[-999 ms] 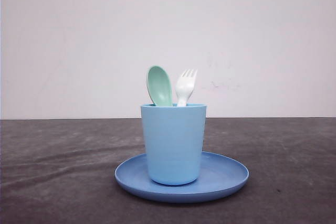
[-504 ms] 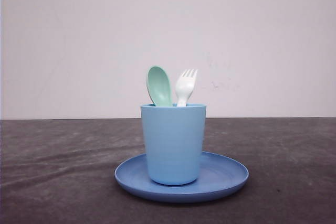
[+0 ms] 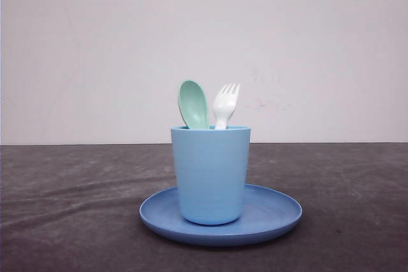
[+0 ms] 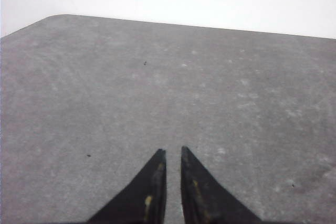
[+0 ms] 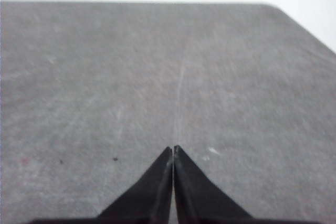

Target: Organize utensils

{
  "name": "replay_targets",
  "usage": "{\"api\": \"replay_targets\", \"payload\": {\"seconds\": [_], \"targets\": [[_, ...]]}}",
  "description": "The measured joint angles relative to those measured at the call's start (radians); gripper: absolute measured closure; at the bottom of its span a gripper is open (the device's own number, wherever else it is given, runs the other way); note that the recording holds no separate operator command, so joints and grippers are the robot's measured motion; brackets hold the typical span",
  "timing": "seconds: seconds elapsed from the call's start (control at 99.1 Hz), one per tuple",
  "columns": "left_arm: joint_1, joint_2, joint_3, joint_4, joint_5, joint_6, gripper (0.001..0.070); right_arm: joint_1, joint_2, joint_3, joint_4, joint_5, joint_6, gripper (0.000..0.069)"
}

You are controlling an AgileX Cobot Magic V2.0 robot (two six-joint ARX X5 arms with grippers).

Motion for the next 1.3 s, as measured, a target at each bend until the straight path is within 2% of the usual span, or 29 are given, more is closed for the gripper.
{"api": "replay_targets", "payload": {"seconds": [0.333,1.302], "targets": [[0.000,0.000,0.000,0.000,0.000,0.000,0.0684,0.000,-0.026,0.000,0.001,-0.013,-0.042,0.0690],[0.000,0.000,0.000,0.000,0.000,0.000,0.0684,0.000,-0.026,-0.004,0.031,-0.018,-0.046,0.0690]]}}
